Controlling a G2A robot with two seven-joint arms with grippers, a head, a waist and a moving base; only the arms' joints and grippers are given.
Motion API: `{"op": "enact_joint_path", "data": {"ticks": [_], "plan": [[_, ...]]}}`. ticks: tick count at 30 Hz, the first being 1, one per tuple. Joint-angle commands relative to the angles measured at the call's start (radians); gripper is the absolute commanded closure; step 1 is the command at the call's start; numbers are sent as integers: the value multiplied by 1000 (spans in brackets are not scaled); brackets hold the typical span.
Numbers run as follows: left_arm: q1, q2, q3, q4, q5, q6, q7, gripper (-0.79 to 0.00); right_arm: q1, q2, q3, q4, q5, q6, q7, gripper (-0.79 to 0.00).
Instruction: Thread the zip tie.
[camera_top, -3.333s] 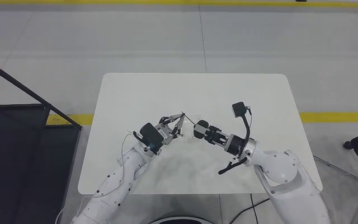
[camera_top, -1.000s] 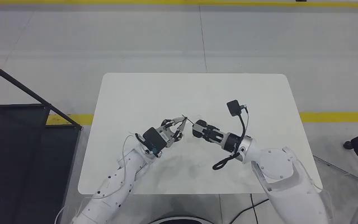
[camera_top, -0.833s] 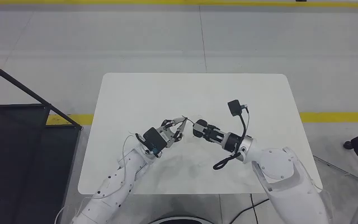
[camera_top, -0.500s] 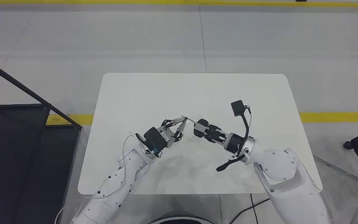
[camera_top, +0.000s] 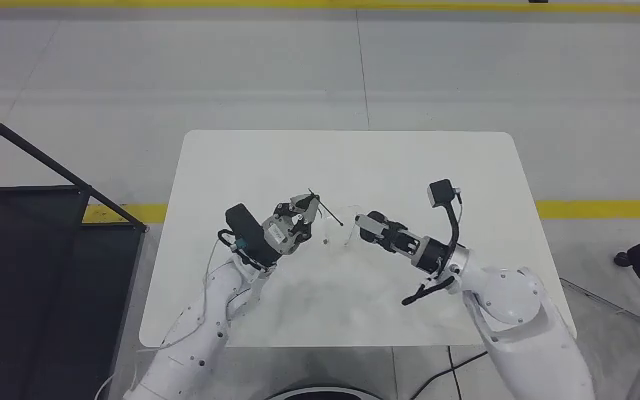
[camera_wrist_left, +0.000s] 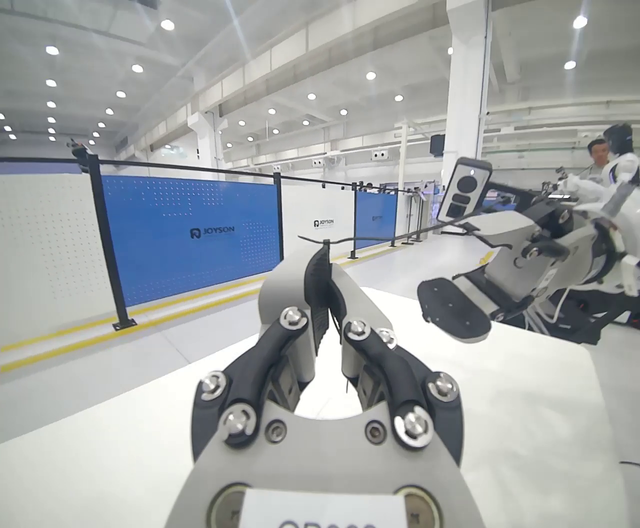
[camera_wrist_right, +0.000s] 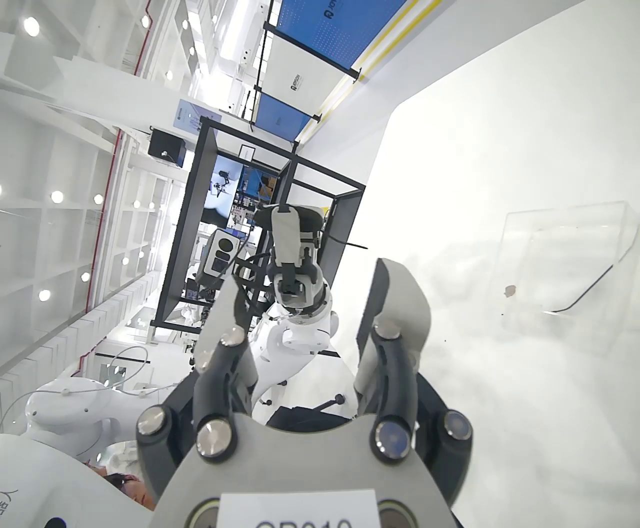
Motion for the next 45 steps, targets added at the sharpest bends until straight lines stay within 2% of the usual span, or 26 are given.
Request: {"op": "enact_joint_path", "data": {"ticks": [1,7,10,12,17,19,28,34,45], "plan": [[3,1,-3,-6,-9,-5,-11,0,0,0,0,0,0,1,0,-785],[3,1,-3,-6,-9,-5,-11,0,0,0,0,0,0,1,0,-785],[19,-3,10,-34,-13,28,-31,0,-8,-1,-6,6,-3,-16,-10,-785],[31,-8,25,-53,-37,62,-36,0,-9,-2,-8,24,18,-76,1,-785],[50,-25,62,-95,-157,116,-70,0,-8,0,5,96,82,-308,71,-785],[54,-30,71,-109,-225,109,-95,0,-9,0,8,100,86,-315,66,-785],[61,-31,72,-120,-237,110,-110,0,-11,0,4,95,88,-318,63,-785],[89,-34,69,-168,-301,115,-157,0,42,-10,-37,157,53,-390,27,-785],[111,-34,28,-210,-421,76,-255,0,157,-36,-148,288,-54,-424,-31,-643]]}}
